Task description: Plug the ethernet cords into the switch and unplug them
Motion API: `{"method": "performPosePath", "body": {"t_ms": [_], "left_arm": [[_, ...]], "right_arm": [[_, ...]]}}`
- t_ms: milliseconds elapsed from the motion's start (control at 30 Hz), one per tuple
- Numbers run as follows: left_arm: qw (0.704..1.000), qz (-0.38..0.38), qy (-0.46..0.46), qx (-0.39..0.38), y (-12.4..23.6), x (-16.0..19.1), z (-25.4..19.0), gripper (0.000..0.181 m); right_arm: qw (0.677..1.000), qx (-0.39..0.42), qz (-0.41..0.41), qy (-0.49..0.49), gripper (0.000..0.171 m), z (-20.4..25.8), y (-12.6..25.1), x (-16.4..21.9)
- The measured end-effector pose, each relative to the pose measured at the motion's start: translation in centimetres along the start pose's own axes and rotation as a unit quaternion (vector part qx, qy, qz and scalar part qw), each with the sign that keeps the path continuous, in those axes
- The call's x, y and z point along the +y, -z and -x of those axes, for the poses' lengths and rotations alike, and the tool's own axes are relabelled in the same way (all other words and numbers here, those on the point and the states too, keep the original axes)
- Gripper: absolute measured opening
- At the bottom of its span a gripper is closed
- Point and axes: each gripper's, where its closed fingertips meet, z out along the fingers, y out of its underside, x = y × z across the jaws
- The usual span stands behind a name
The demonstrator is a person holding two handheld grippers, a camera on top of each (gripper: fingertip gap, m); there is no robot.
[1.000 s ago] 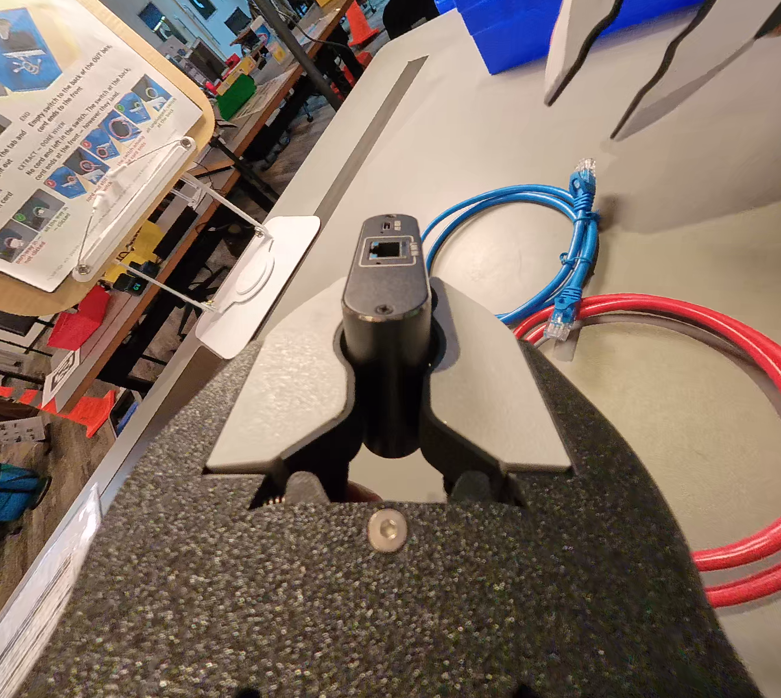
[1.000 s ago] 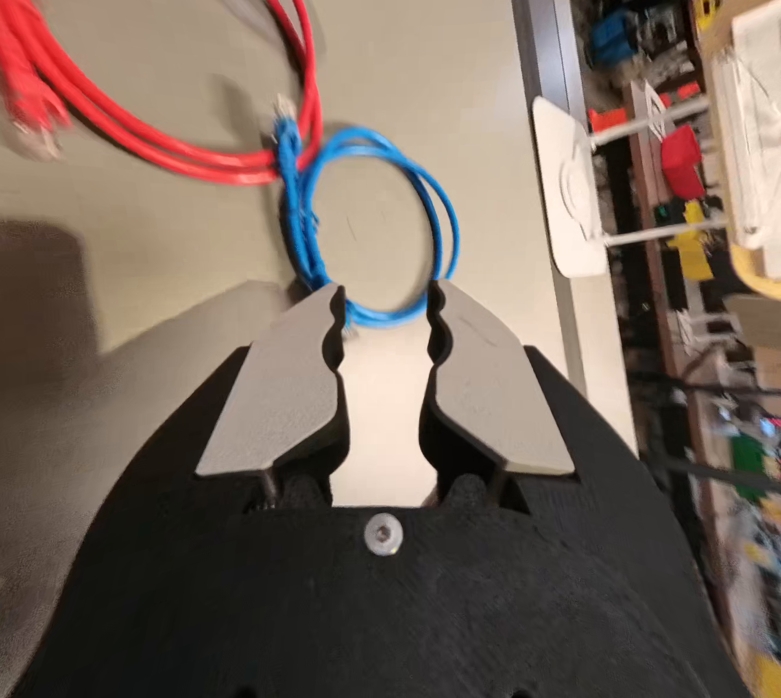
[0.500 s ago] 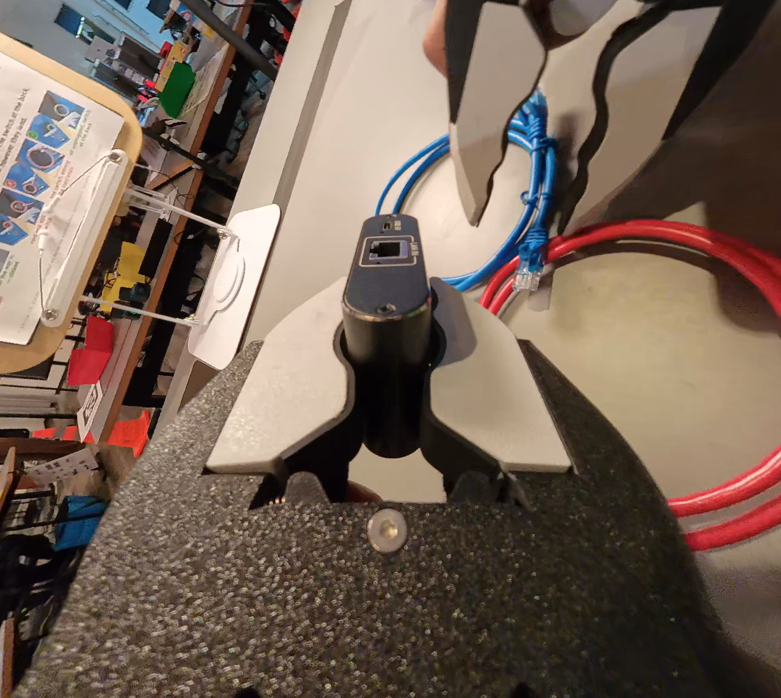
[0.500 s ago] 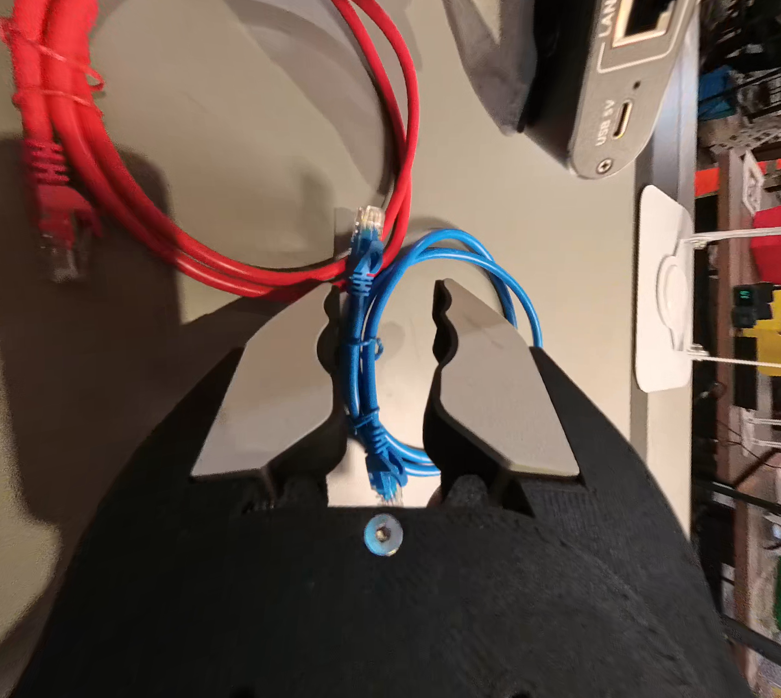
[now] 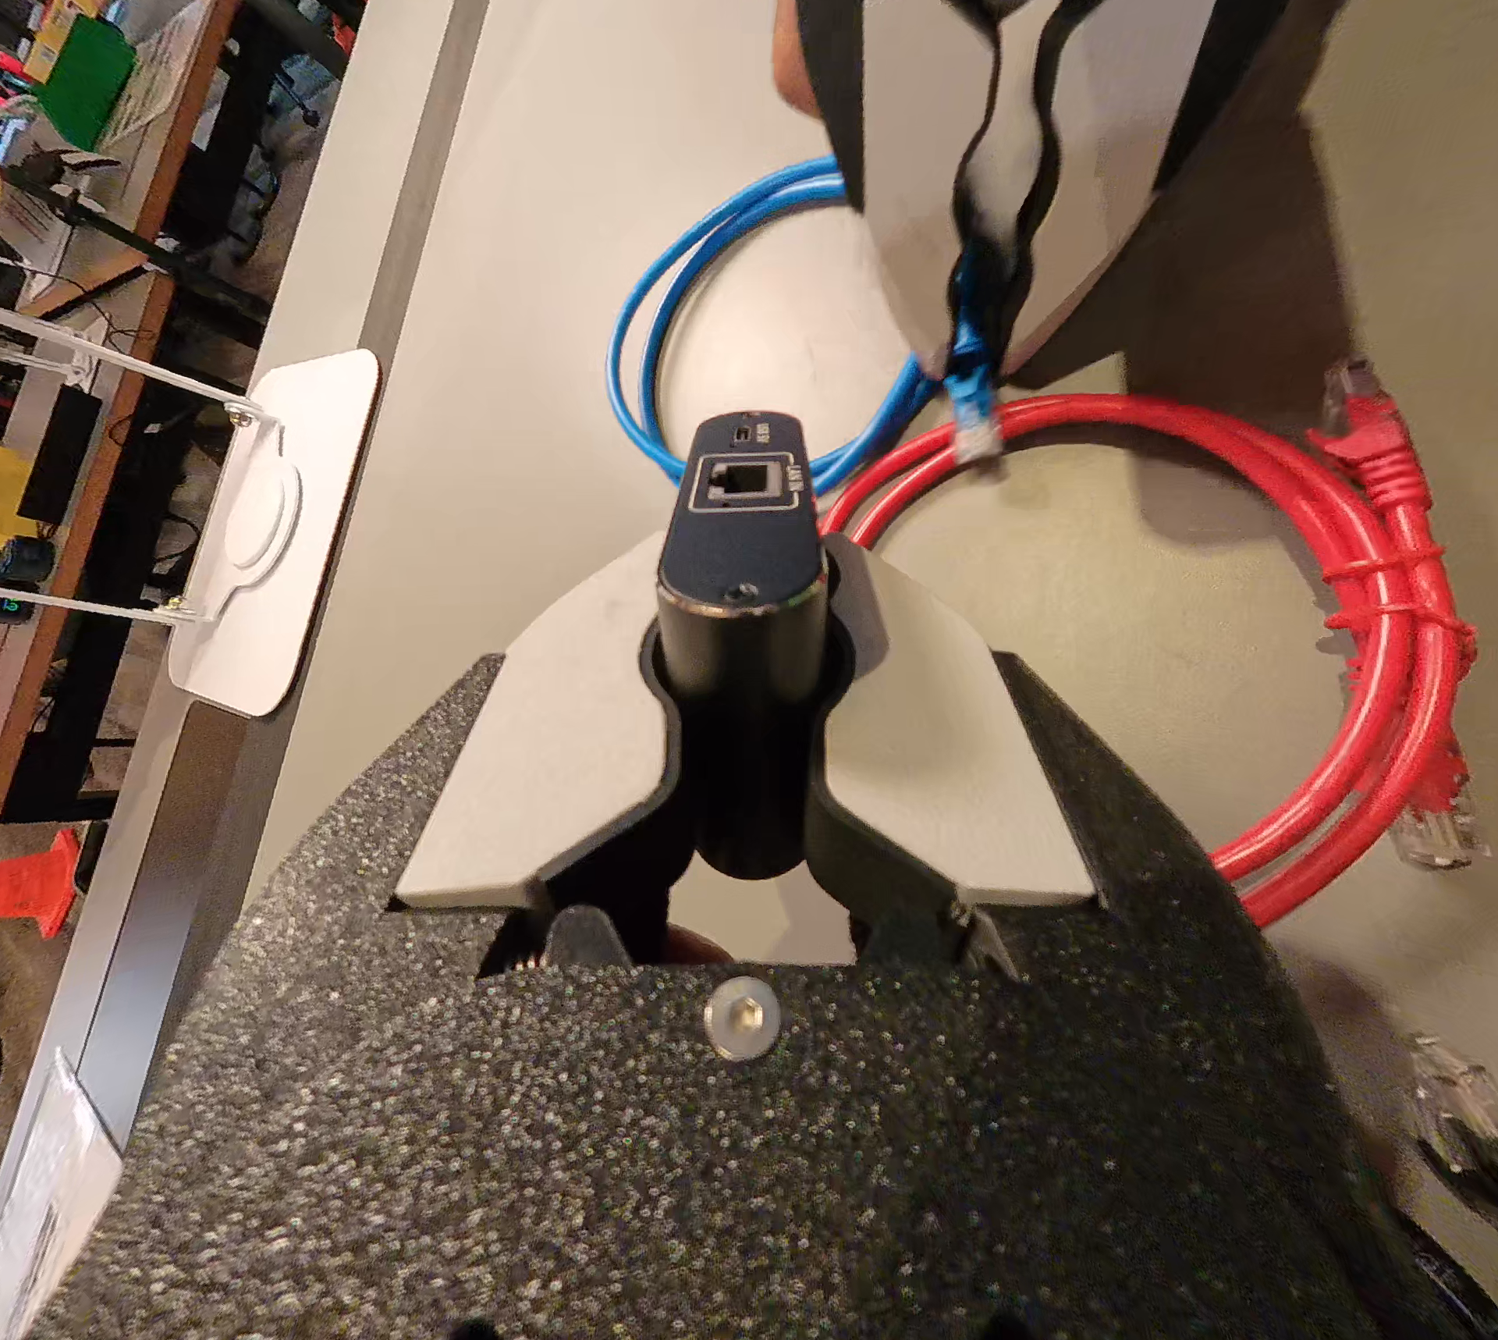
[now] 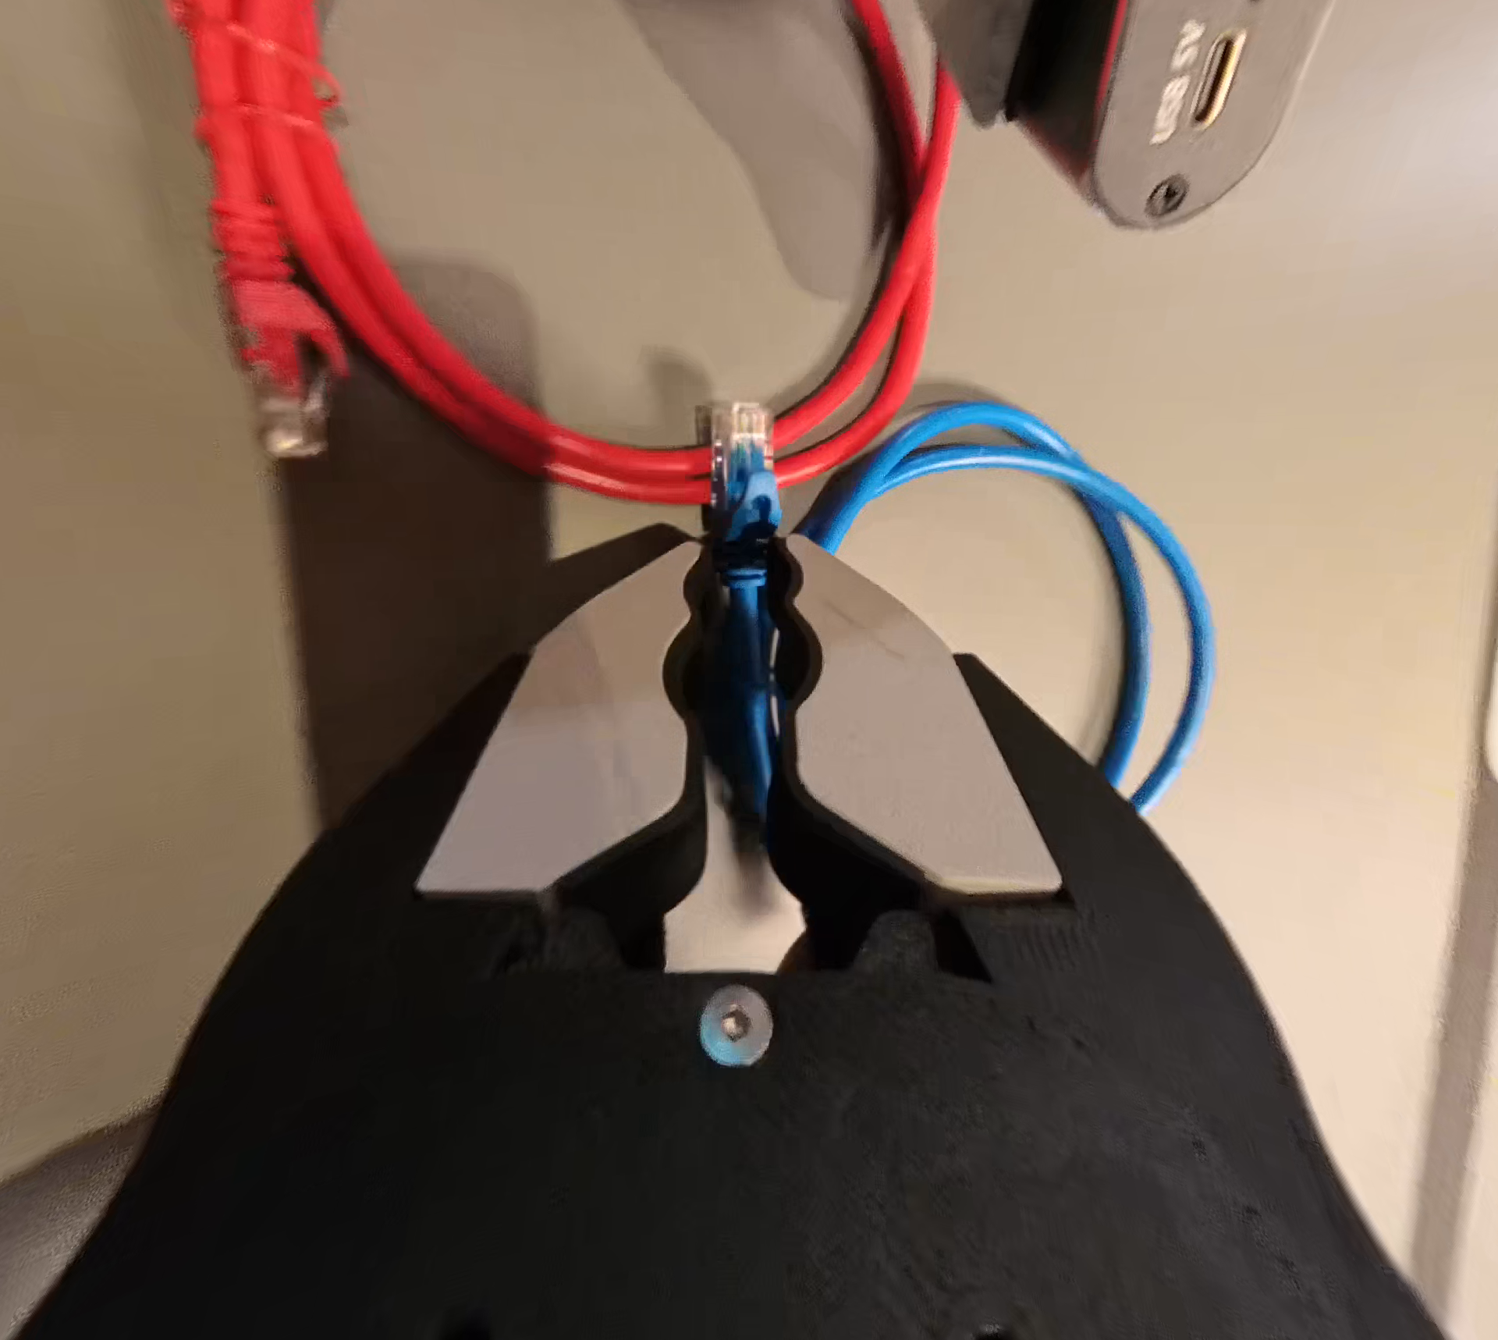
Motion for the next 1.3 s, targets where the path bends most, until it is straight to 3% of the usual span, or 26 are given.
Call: {"method": "performPosePath", "body": {"t_ms": [300,500,567,633,833,1000,1167,1300], "left_arm": [[1.0,-0.007,0.002,0.027,-0.3,-0.4,-1.0,0.029],[0.996,-0.019,0.025,0.079,-0.2,-0.6,-2.4,0.03],[0.994,-0.022,0.029,0.099,-0.2,-0.8,-3.1,0.03],[0.992,-0.025,0.036,0.119,-0.2,-1.0,-3.7,0.03],[0.985,-0.039,0.077,0.15,-0.5,-1.6,-4.6,0.029],[0.982,-0.05,0.097,0.156,-0.8,-2.3,-4.7,0.029],[0.98,-0.063,0.112,0.151,-0.9,-2.7,-4.5,0.029],[0.985,-0.074,0.098,0.121,-0.9,-3.1,-3.7,0.029]], "right_arm": [[0.998,-0.054,-0.015,-0.02,0.024,1.5,0.6,-0.1],[0.998,-0.053,-0.019,-0.033,0.015,1.4,0.2,-0.4],[1.0,-0.019,-0.002,-0.005,0.014,0.6,0.2,0.0],[0.996,0.064,0.035,0.059,0.014,-1.3,0.3,1.0],[0.933,0.3,0.033,0.196,0.014,-5.7,3.2,-0.6],[0.846,0.445,0.046,0.29,0.013,-7.0,6.3,-4.2],[0.77,0.516,0.07,0.369,0.013,-6.4,7.7,-7.0],[0.763,0.513,0.089,0.383,0.013,-6.0,7.6,-7.1]]}}
